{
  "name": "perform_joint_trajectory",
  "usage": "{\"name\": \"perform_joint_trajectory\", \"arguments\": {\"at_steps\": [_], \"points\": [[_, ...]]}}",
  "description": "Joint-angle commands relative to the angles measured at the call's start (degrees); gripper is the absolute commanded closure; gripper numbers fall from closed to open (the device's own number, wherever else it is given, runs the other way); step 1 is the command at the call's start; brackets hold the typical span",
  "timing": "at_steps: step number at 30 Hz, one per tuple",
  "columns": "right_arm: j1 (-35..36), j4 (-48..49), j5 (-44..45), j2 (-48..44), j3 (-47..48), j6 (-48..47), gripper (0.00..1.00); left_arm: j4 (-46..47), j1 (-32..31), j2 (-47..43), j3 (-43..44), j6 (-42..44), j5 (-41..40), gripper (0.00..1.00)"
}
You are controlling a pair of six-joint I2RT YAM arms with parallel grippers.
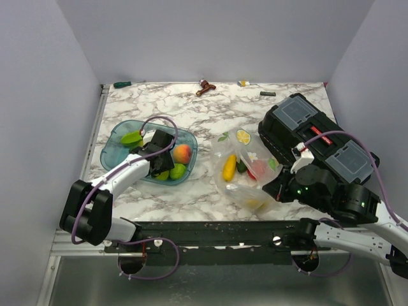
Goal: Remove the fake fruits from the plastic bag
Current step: Place the fake fruit in the bin.
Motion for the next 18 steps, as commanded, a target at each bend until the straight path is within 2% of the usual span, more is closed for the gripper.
{"name": "perform_joint_trajectory", "arguments": {"at_steps": [1,5,9,10,11,18], "points": [[-0.15,1.51,-0.72,0.42,0.73,-0.29,0.99,1.62,0.15,-1.15,-1.86,-0.9,2.98,0.42],[-0.14,2.26,-0.82,-0.02,0.12,-0.03,0.99,0.91,0.15,-2.5,-1.91,0.13,3.89,0.31],[-0.15,2.89,-1.79,0.41,0.28,-0.29,0.99,-0.18,0.15,-4.64,-1.16,1.05,5.03,0.25],[-0.14,2.71,-1.76,0.63,0.37,-0.37,0.99,-0.33,0.15,-5.16,-0.96,1.38,5.75,0.12],[-0.21,2.64,-1.78,0.69,0.48,-0.37,0.99,-0.53,0.14,-5.74,-0.62,1.71,6.19,0.07],[-0.16,3.07,-2.19,0.98,0.98,-0.85,0.99,-3.97,0.15,-11.49,1.76,2.66,8.3,0.07]]}}
